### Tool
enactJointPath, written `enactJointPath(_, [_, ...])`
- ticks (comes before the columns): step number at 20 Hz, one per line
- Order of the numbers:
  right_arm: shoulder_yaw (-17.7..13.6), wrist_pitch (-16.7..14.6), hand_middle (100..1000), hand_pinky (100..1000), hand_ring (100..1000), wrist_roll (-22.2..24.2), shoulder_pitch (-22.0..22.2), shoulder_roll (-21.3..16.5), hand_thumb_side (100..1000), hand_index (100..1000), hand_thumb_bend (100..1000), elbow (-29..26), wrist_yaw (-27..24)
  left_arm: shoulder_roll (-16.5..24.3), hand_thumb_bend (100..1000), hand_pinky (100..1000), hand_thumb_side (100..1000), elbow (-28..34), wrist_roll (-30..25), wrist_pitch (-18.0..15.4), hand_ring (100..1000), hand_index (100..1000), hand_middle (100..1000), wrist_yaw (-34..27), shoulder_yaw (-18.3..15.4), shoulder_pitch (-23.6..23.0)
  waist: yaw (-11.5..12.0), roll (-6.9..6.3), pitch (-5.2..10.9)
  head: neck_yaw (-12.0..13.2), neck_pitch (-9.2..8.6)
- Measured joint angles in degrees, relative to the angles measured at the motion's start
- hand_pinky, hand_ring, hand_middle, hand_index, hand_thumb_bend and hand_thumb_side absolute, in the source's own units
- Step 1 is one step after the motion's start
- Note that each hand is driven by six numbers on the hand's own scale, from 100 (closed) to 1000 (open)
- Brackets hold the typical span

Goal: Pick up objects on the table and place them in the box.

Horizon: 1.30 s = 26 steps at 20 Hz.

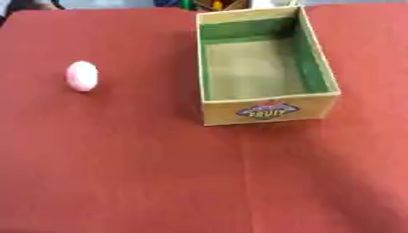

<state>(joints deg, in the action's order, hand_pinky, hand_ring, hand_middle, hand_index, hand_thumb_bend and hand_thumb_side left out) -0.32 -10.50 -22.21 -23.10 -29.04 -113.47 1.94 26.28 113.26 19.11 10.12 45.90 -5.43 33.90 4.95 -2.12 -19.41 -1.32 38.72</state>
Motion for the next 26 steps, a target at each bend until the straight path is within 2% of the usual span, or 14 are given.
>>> enactJointPath(7, [-0.01,0.00,589,538,643,0.00,0.00,0.00,525,786,100,0.00,-0.02,0.00,100,540,876,0.00,-1.70,1.79,604,745,562,2.80,0.36,-0.11,-0.02,0.11,0.44,1.72,0.00])
enactJointPath(12, [-0.01,0.00,590,538,643,0.00,0.00,0.00,524,786,100,0.00,-0.04,0.00,100,541,886,-0.03,-2.41,2.16,603,753,561,3.08,0.51,-0.12,-0.12,0.13,0.75,1.92,0.00])
enactJointPath(14, [-0.01,0.00,589,538,643,0.00,0.01,0.00,524,786,100,0.00,-0.05,0.00,100,540,883,-0.54,-3.07,2.12,565,758,519,3.10,0.77,0.06,-0.15,0.13,0.91,1.90,0.01])
enactJointPath(22, [-0.01,0.00,589,538,643,0.02,0.21,0.00,525,786,100,0.00,-0.08,0.95,100,547,905,-6.69,-7.27,1.50,593,785,574,3.70,2.46,3.49,-0.38,0.11,1.05,1.07,0.04])
enactJointPath(26, [-0.01,0.01,589,537,643,0.03,0.25,0.00,524,786,100,0.00,-0.08,1.73,100,549,869,-9.86,-9.53,1.10,598,780,572,4.67,3.37,4.80,-0.66,-0.02,1.02,0.28,0.02])
